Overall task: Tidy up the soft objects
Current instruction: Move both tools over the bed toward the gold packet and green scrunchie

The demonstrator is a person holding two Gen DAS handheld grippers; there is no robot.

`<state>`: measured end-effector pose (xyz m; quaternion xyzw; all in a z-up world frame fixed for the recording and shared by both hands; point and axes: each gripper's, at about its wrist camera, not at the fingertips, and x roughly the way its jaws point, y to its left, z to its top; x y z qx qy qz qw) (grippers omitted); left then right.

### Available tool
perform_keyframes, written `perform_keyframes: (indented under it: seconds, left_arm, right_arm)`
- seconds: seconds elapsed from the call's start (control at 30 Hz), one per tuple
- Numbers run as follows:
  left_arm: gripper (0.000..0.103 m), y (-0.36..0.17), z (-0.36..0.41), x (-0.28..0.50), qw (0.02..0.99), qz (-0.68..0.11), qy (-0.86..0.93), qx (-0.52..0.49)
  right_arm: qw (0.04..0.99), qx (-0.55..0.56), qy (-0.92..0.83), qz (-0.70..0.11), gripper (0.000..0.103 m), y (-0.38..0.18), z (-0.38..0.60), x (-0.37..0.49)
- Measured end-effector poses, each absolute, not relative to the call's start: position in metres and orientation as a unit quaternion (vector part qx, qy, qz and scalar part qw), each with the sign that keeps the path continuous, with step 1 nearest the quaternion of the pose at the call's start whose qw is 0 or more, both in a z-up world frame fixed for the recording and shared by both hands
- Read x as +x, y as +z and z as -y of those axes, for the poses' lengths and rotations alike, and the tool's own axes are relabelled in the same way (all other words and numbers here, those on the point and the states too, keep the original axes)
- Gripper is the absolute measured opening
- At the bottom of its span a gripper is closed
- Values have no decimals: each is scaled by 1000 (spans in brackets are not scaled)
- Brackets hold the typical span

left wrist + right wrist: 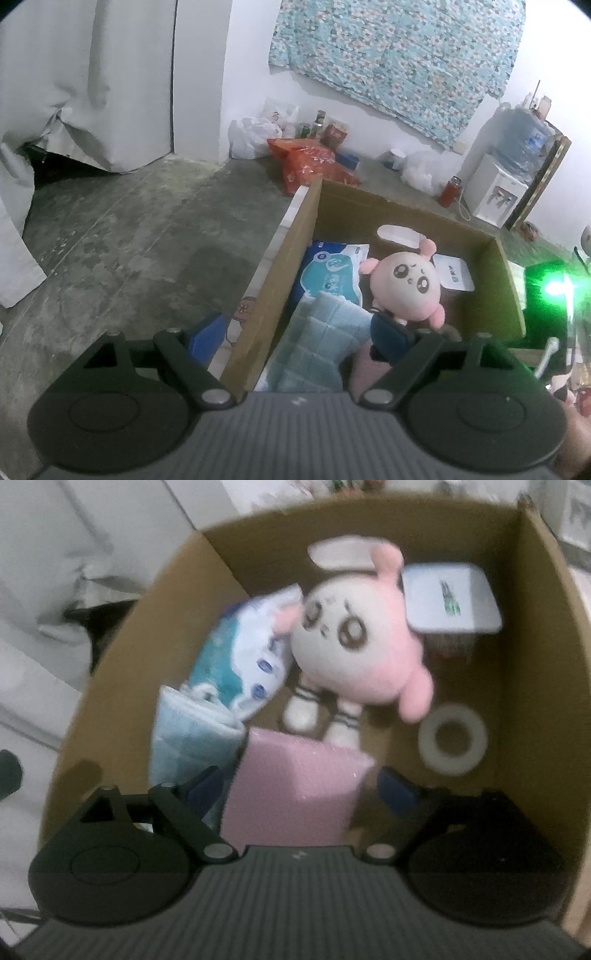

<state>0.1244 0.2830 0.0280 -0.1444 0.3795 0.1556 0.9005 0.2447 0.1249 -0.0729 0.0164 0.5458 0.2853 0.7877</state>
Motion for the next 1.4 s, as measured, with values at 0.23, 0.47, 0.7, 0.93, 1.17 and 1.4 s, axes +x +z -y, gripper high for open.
perform_keyframes:
  seconds: [0.23,0.47,0.7,0.93,1.17,1.4]
  left_arm:
    - [96,54,-265,97,914,-346,154,-148]
    - [98,75,-204,68,935,-321,94,-117]
    - [98,81,-117,57,948,-315,24,-49]
    - [99,79,-28,57,944,-326,-45,10]
    - [103,96,42,74,941,-322,-105,4]
    - [103,89,119,155,907,-380,-178,-42]
  right_arm:
    - [803,97,356,-469,92,-16,-67,215]
    - [843,125,382,-357,102,43,54,134]
    - [906,65,248,-336,102,50,181,79]
    - [941,-10,85,-328,102,38,270,45]
    - [961,-24,54,-269,102,53,324,41]
    - [962,31,94,-255,102,43,366,62]
